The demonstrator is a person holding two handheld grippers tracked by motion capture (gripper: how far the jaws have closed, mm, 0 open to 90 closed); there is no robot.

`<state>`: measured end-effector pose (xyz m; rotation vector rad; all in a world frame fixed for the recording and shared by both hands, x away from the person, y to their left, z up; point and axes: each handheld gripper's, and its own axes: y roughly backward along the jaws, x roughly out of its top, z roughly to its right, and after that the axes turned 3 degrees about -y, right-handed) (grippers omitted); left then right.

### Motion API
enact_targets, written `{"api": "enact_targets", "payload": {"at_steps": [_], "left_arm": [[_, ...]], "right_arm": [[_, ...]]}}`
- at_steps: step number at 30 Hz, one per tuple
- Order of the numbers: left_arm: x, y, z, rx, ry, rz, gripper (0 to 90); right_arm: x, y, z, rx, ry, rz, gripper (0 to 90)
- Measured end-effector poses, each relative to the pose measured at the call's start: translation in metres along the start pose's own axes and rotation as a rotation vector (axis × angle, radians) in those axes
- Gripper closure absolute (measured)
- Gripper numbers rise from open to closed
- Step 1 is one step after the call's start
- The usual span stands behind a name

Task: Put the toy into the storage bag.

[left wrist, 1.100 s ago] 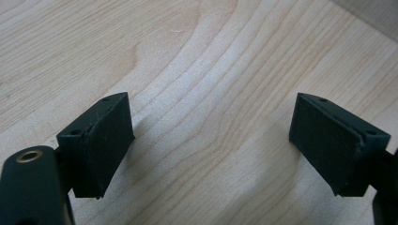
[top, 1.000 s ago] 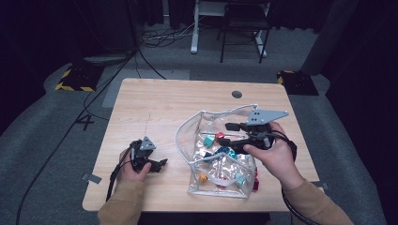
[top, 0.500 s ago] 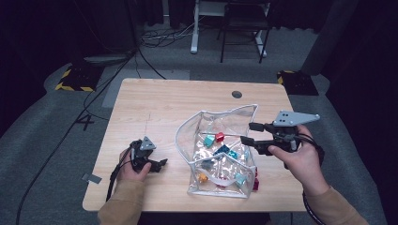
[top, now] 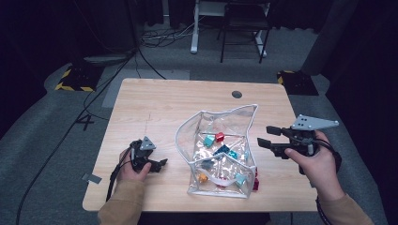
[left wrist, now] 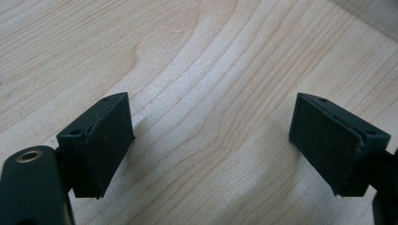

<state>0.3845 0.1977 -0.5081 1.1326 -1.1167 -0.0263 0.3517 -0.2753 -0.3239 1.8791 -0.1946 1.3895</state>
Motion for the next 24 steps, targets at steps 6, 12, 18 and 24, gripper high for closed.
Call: {"api": "enact_targets", "payload": {"at_steps": [6,12,18,24], "left_arm": [[0.000,0.000,0.000,0.000,0.001,0.000,14.2],[0.000,0.000,0.000,0.000,0.001,0.000,14.3],[0.000,0.000,0.000,0.000,0.000,0.000,14.3],[0.000,0.000,0.000,0.000,0.000,0.000,14.2]], "right_arm": [[-0.018,0.000,0.007,-0.034,-0.008,-0.025,39.0],[-0.049,-0.014,0.013,-0.045,-0.038,-0.083,38.7],[-0.077,-0.028,0.019,-0.050,-0.057,-0.137,37.9],[-0.095,-0.039,0.022,-0.052,-0.070,-0.178,36.9]]}}
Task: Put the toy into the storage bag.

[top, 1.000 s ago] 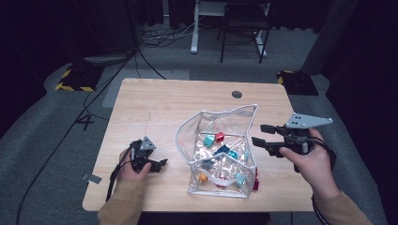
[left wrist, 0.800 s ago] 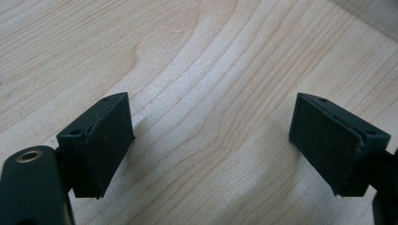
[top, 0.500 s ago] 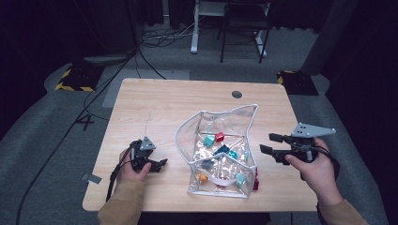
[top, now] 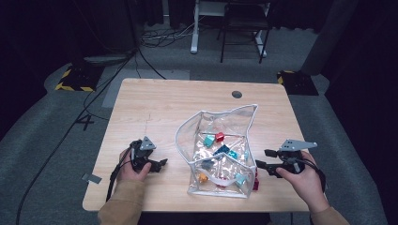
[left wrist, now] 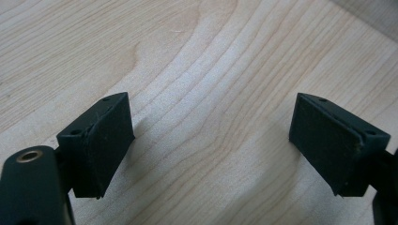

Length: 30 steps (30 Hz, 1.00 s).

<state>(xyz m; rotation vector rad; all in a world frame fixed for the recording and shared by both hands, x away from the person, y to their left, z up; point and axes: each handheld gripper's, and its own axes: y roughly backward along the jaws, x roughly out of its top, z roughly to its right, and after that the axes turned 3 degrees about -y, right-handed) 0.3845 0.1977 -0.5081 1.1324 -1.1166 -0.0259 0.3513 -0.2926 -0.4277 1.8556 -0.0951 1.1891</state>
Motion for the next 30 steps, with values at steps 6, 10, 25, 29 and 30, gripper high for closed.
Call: {"api": "enact_targets", "payload": {"at_steps": [6,10,25,29,30], "left_arm": [[0.000,0.000,0.000,0.000,0.000,0.000,14.3],[0.000,0.000,0.000,0.000,0.000,0.000,14.2],[0.000,0.000,0.000,0.000,0.000,0.000,14.2],[0.000,0.000,0.000,0.000,0.000,0.000,14.2],[0.000,0.000,0.000,0.000,0.000,0.000,14.3]], "right_arm": [[-0.013,-0.014,0.000,0.007,-0.005,-0.039,36.5],[-0.020,-0.022,0.000,0.008,-0.001,-0.066,36.4],[-0.037,-0.046,0.007,0.001,0.021,-0.127,42.1],[-0.037,-0.049,0.014,-0.015,0.022,-0.138,53.6],[-0.037,-0.049,0.015,-0.016,0.018,-0.142,57.1]]}}
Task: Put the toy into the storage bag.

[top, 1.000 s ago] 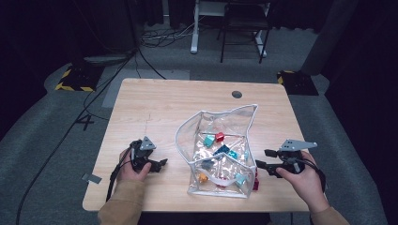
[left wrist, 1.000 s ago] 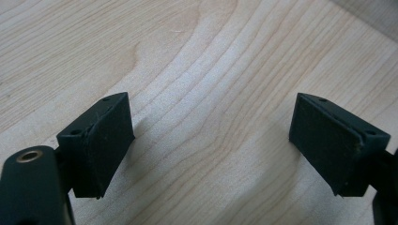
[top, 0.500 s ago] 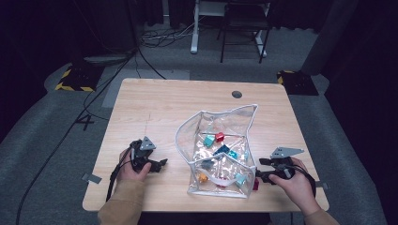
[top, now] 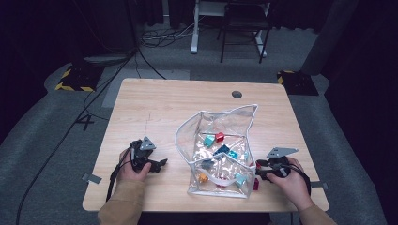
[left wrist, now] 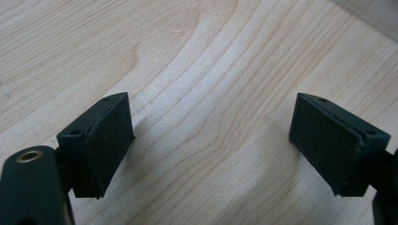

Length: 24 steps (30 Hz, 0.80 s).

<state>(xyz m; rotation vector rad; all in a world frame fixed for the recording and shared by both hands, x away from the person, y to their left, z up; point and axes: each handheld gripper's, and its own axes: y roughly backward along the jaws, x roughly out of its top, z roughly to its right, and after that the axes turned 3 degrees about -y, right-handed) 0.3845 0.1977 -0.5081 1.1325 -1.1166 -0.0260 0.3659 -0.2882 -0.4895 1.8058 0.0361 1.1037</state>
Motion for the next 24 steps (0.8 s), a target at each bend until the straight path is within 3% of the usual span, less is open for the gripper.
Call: {"api": "enact_targets", "payload": {"at_steps": [6,24], "left_arm": [[0.000,0.000,0.000,0.001,-0.001,0.000,14.3],[0.000,0.000,0.000,0.001,-0.001,0.000,14.3]], "right_arm": [[0.003,0.007,0.000,-0.019,-0.002,0.025,59.2],[0.027,0.058,-0.007,-0.006,0.002,0.157,59.3]]}}
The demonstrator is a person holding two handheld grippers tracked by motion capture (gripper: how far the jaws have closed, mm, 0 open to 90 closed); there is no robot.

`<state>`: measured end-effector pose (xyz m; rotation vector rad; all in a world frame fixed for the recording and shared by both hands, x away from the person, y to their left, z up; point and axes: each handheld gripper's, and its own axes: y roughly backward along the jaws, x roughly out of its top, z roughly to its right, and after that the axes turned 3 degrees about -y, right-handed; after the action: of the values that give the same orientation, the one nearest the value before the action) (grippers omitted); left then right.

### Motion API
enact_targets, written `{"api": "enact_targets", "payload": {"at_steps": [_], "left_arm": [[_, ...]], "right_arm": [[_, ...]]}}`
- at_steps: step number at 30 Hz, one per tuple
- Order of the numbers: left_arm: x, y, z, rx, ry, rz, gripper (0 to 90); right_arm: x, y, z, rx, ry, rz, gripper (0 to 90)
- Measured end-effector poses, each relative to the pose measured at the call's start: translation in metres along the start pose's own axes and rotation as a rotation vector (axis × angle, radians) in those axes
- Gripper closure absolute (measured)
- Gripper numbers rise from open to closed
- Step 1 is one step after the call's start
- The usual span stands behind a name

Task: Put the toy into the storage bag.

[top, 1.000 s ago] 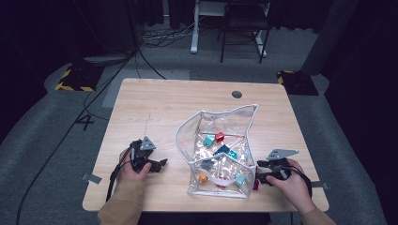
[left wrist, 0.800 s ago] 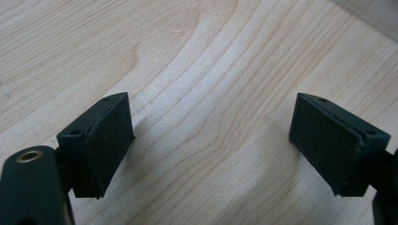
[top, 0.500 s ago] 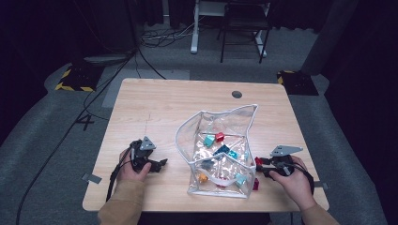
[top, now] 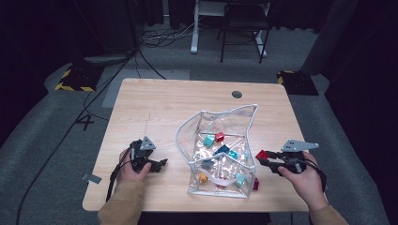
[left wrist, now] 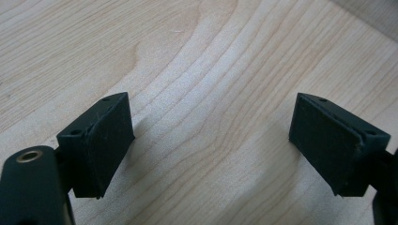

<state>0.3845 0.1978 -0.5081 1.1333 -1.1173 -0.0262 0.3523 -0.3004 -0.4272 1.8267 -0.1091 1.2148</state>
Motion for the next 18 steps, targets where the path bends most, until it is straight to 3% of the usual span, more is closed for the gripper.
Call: {"api": "enact_targets", "payload": {"at_steps": [18], "left_arm": [[0.000,0.000,0.000,0.001,0.000,0.000,14.2]], "right_arm": [[0.037,0.043,-0.004,-0.006,0.012,0.131,59.4]]}}
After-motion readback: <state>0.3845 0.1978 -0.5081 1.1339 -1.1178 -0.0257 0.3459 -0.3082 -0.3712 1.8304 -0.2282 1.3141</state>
